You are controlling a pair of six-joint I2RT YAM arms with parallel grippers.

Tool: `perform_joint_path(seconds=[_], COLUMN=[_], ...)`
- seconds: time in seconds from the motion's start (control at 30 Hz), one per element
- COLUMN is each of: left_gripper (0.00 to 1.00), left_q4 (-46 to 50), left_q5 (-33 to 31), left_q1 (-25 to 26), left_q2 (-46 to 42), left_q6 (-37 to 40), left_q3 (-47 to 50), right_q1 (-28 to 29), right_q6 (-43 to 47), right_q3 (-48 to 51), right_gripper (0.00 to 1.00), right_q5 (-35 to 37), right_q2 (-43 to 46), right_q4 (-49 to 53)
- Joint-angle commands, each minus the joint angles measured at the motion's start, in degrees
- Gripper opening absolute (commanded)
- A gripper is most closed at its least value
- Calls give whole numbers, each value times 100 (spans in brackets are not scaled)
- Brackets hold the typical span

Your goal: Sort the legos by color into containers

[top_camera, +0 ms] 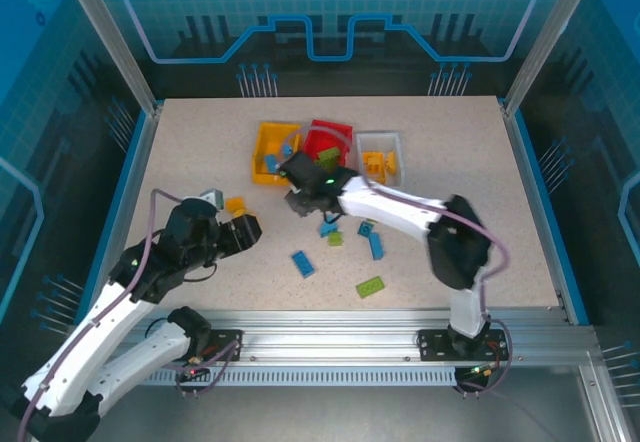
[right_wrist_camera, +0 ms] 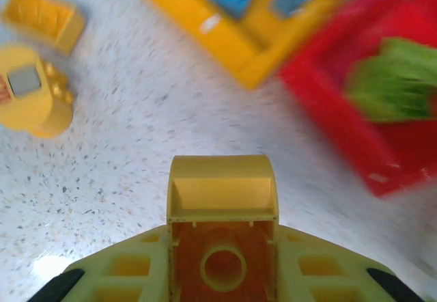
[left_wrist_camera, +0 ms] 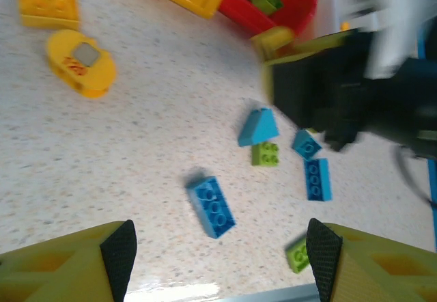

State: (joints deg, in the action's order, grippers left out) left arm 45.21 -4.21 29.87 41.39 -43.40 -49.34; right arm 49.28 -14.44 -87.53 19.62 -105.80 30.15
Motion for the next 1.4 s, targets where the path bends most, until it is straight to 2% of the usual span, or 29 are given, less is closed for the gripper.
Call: perform_joint_path(seconds=[0.0,0.07,0.2,0.4,0.77,0.97,1.07,1.23,1.37], left_gripper=[71,71,70,70,70,70,70,70,74], left_q4=[-928,-1261,-1816,-2199,-2118,-2045,-2003,-1859,-1263], left_q5=[710,631,279,57,-36,-50,-36,-130,-559], left_q1=[210,552,1369,1797,1849,1856,1878,1949,1955], left_q2=[508,932,1892,2753,2962,3141,3296,3632,4309], left_q6=[113,103,189,259,301,345,366,561,1115], left_q3=[-187,-300,-744,-1133,-1026,-984,-1004,-1074,-1463], right_q1=[-865,-1419,-2186,-2650,-2716,-2661,-2545,-2291,-1993], right_q6=[-904,-1254,-1592,-1730,-1598,-1581,-1502,-1414,-1441], right_q3=[834,1082,824,22,-512,-695,-715,-639,-171], right_gripper=[22,22,23,23,27,53,58,60,64], right_q5=[367,350,368,520,700,719,811,948,984], right_q2=[848,1063,902,-56,-875,-957,-781,-171,657], right_q4=[-200,5,515,1121,1246,1338,1318,1305,1133])
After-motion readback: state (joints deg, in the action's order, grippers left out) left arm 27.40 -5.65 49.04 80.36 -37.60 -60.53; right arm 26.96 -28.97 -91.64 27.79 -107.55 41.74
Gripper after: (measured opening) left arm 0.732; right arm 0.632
